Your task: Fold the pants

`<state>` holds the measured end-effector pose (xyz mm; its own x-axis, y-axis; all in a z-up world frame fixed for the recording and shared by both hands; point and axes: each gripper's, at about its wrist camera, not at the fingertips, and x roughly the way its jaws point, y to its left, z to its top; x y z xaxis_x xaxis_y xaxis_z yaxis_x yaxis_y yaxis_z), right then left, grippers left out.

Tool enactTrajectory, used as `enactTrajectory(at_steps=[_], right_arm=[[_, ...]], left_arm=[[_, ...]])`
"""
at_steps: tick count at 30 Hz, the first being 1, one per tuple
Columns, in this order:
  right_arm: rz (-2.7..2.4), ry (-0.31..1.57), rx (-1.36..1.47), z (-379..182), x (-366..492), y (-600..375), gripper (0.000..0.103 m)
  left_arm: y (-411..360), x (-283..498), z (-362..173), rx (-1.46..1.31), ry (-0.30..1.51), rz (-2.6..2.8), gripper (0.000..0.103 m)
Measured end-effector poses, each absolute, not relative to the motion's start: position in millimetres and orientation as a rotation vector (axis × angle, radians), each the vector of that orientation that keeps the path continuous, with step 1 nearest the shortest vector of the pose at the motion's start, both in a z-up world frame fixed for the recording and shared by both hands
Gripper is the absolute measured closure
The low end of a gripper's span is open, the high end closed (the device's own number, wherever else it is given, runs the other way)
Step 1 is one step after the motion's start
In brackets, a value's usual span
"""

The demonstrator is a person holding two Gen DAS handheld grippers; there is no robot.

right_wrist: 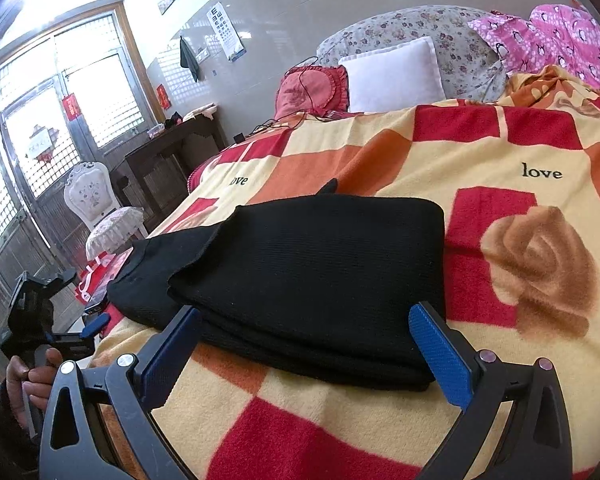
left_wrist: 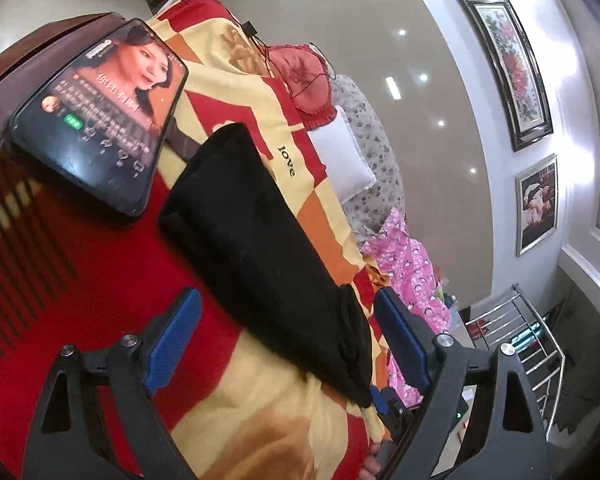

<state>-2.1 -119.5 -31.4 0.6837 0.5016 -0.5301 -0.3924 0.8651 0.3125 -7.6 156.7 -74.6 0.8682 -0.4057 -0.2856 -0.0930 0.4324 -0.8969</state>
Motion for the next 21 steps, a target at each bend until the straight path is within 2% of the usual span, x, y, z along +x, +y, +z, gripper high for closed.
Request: enactTrajectory(at_steps=[4,8,10,18,21], right_arm=[[0.5,0.647,0.173,-32,-3,-118,0.0],[0.499,0.646,0.172,-32,-3,-118,0.0],[0.499,0.646,0.171,-32,-3,-118,0.0],[0.5,0.645,0.175,-32,-3,-119,0.0],[0.5,0.646,0.174,-32,-3,-119,0.0]], left_arm=[[156,-1,-79,-1.193,0.508,-0.184,0.013],[156,3,-79,-1.284,0.457,-0.139,0.002],[154,3,-80,-1.315,0.417,-0.111,0.001],[149,2,-76,-1.195,0.374,-0.058,0.001],[151,2,-74,-1.15,0.386,0.009,0.009]])
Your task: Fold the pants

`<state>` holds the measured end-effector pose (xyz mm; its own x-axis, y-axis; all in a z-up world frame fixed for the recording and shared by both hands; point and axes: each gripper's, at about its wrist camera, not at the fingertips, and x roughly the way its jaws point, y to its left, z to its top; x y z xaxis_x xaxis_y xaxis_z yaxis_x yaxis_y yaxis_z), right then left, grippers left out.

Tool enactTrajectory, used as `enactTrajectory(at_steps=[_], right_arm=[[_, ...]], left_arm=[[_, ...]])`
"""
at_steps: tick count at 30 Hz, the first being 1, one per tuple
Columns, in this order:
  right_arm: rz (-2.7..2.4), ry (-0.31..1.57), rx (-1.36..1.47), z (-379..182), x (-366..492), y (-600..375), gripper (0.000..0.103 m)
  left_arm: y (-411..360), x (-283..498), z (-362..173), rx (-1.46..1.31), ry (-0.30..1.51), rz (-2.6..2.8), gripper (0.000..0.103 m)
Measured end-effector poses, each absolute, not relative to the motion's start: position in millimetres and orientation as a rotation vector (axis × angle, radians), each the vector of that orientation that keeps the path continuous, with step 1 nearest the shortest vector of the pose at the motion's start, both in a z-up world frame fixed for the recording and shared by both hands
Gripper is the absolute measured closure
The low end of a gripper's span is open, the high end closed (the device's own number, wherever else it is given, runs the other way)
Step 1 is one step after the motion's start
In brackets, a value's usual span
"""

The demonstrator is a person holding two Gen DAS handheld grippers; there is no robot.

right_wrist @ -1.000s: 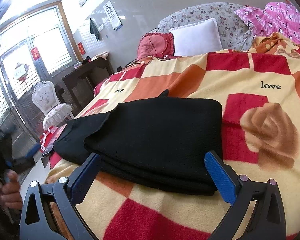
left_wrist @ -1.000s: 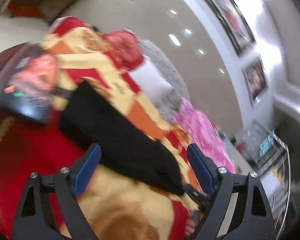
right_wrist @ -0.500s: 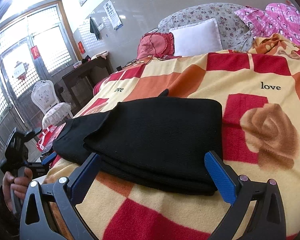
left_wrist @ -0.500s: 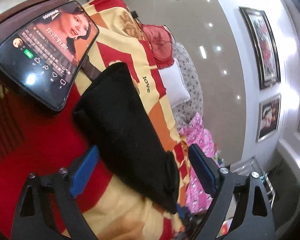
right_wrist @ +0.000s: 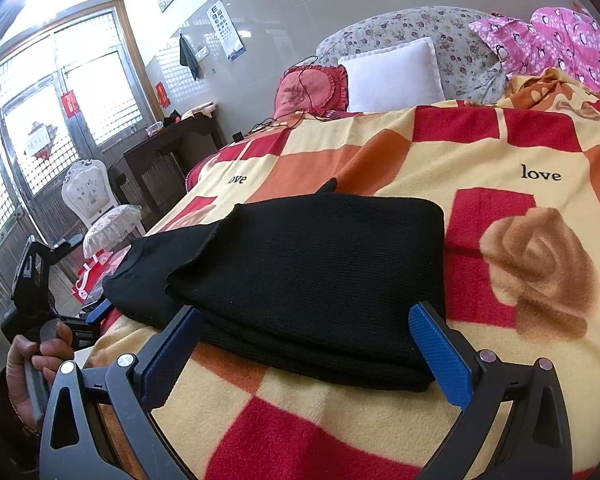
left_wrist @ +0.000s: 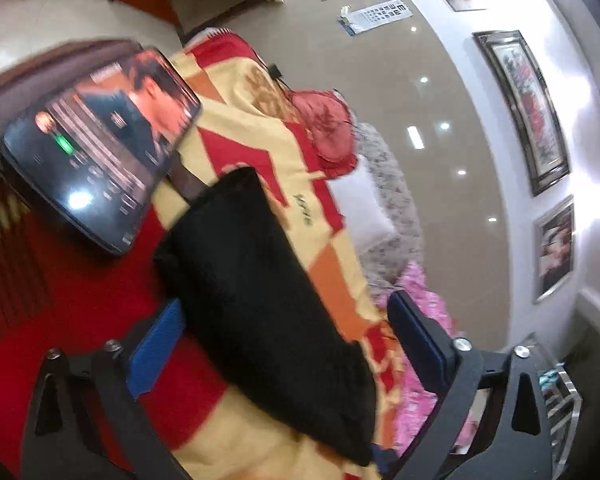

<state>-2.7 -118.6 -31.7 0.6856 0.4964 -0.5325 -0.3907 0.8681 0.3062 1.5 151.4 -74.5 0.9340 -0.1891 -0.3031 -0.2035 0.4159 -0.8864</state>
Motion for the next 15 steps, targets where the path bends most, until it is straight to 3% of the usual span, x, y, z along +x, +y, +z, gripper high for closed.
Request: enactTrajectory(at_steps=[3,5,13,15], right_arm=[[0.5,0.645,0.175,-31,-3,-119,0.0],[0.501,0.645,0.177,-31,-3,-120,0.0],[0.503,0.644,0.181,-31,-2,-120,0.0],[0.502,0.644,0.179,-31,-2,-120,0.0]], left_arm=[[153,2,-76,-1.151,0.378,0.043,0.019],[155,5,-82,-1.173,0.394,0.042,0.04],[158,7,-91,-1.188,0.433,0.053,0.078],[158,7,-93,-1.179,0.449,0.063,0.084]])
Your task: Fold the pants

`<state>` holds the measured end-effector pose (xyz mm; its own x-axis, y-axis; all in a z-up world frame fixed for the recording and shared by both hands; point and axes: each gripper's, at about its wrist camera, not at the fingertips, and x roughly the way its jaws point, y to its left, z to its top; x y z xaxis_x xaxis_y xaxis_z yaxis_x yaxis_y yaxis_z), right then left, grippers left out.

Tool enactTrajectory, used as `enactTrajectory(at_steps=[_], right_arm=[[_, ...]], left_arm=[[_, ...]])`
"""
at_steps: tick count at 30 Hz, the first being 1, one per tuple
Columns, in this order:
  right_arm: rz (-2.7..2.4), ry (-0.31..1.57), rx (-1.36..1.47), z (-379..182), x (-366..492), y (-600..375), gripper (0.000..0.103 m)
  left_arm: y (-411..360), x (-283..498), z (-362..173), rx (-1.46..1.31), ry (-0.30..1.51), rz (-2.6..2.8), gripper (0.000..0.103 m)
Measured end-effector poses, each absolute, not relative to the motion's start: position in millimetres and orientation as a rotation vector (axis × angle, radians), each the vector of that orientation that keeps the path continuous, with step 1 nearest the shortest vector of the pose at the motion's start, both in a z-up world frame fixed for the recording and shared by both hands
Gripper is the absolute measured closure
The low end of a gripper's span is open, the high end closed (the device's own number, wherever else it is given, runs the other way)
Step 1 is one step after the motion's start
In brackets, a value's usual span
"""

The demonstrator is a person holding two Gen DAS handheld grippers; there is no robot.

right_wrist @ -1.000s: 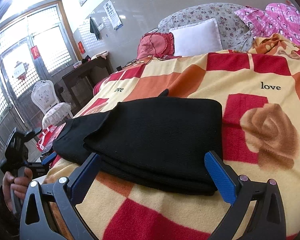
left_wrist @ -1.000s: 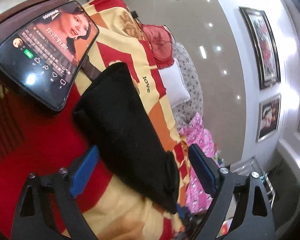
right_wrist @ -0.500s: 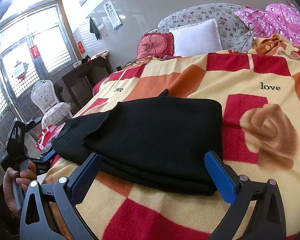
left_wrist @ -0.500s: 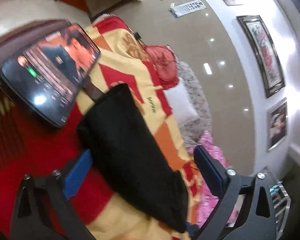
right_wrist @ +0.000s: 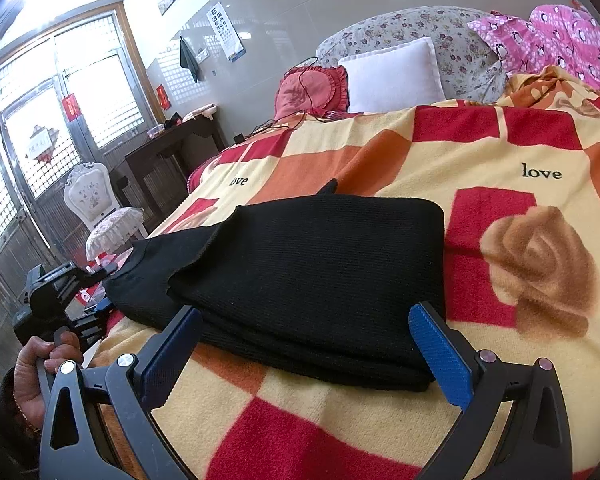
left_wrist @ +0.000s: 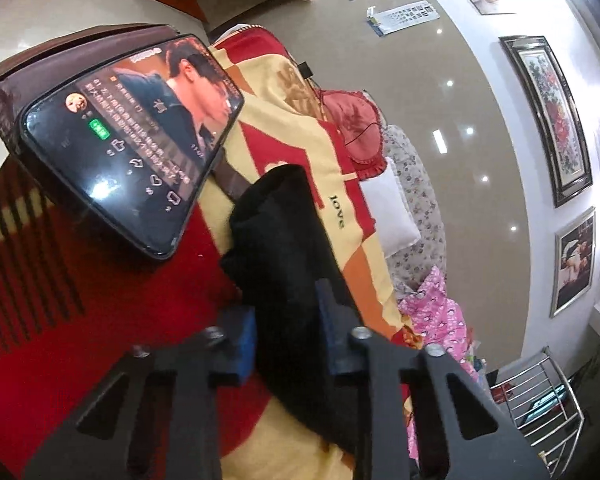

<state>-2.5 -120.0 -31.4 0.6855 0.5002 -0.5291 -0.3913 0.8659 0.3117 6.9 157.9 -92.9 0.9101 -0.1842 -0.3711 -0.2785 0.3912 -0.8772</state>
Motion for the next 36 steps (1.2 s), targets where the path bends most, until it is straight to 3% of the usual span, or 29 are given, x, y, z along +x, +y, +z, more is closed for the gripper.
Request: enactTrajectory(at_steps=[11,18,21,26,31,33,36], right_arm=[[0.515,0.637,0.209,-32,-3,-123,0.0],[0.529,0.632,0.236,-32,-2,-127,0.0],[0.538,0.63,0.252,-33,-2,-129,0.0],[0.547,0.628,0.267,-33,-2,-131,0.0],[0.55,0.627,0.277,-33,-2,-132,0.0],[0.55,0.628,0.276,-33,-2,-132,0.0],[0.549,0.627,0.277,-33,-2,-132,0.0]], left_arm=[[131,3,-44,-0.871,0.386,0.021,0.09],[62,2,13,-0.484,0.275,-0.101,0.09],[29,0,35,-0.372,0.213,-0.166,0.096],[-6,-4,65,-0.268,0.137,-0.26,0.096],[12,2,57,-0.347,0.233,-0.253,0.096],[40,-2,40,-0.431,0.322,-0.218,0.09],[75,-27,17,-0.482,0.385,-0.113,0.062]])
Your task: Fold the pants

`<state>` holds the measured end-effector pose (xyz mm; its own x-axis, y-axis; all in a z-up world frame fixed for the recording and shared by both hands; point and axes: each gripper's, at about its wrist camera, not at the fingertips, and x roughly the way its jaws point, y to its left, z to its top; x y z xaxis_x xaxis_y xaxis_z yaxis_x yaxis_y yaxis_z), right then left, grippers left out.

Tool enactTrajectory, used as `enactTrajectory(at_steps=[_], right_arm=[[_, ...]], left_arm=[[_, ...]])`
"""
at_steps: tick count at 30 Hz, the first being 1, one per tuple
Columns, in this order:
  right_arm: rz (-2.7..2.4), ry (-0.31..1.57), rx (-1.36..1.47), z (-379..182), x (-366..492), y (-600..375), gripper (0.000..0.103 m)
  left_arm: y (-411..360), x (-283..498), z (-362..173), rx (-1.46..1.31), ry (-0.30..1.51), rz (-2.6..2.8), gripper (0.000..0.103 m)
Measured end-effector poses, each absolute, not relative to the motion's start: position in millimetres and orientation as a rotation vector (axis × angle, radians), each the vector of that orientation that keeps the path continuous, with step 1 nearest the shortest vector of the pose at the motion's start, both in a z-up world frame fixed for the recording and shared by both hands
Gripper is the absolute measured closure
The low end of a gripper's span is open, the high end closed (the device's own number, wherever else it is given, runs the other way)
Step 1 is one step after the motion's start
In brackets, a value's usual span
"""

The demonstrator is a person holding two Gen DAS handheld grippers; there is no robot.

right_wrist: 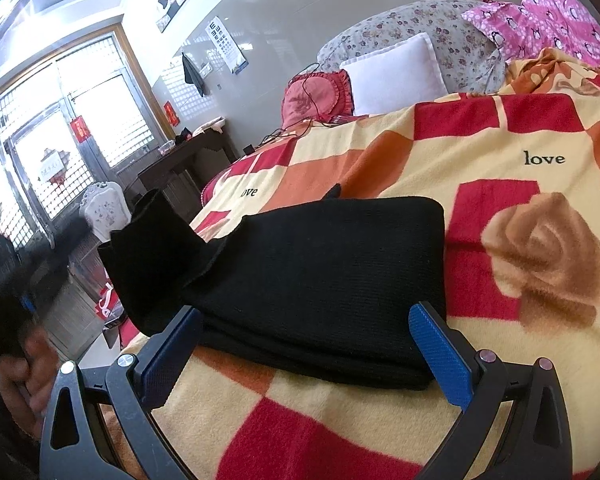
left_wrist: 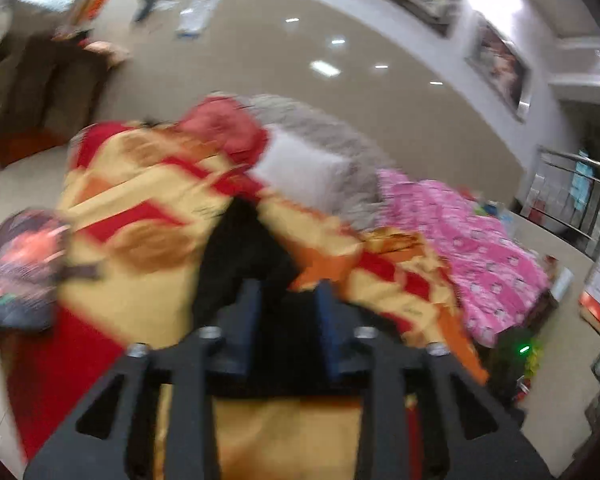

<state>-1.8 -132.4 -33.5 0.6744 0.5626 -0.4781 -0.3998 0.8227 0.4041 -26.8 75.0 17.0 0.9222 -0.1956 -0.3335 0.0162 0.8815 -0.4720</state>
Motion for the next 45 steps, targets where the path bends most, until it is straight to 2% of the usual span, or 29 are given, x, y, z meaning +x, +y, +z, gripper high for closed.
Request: enactTrajectory(at_steps=[1,4,10,12,14,17,20,28,35,42,44,45], right_arm=[[0.549,0.626,0.281,-34,-2,-133,0.0],[0.548,0.624,0.284,-34,-2,-133,0.0],[0.548,0.625,0.281,-34,-2,-133,0.0],[0.545,0.626,0.278,-33,-1,-133,0.0],[0.544,0.626,0.278,-33,-1,-133,0.0],[0.545,0.626,0.277,-33,-1,-133,0.0],[0.545,0.626,0.279,-33,-1,-133,0.0],[0.545,0.624,0.283,-33,0,-133,0.0],[0.551,0.622,0.291,-33,0,-134,0.0],[0.555,0.62,0.3,-34,-1,-135,0.0],[0.555,0.619,0.301,-34,-1,-135,0.0],[0.555,0.619,0.302,-34,-1,-135,0.0]], left_arm=[[85,-33,11,-0.489,0.398,-0.07,0.054],[124,-46,-5,-0.531,0.44,0.039,0.048],[145,-38,-36,-0.68,0.546,0.042,0.047],[147,-37,-46,-0.767,0.535,-0.002,0.043],[152,-32,-56,-0.879,0.524,-0.027,0.034],[163,-26,-76,-1.08,0.537,-0.024,0.027],[164,-24,-74,-1.157,0.503,-0.016,0.017],[157,11,-76,-1.358,0.532,0.004,0.014],[150,6,-82,-1.355,0.41,-0.018,0.015],[151,8,-77,-1.263,0.396,0.029,0.02],[155,13,-79,-1.265,0.438,0.034,0.033],[157,15,-81,-1.268,0.468,0.041,0.048]])
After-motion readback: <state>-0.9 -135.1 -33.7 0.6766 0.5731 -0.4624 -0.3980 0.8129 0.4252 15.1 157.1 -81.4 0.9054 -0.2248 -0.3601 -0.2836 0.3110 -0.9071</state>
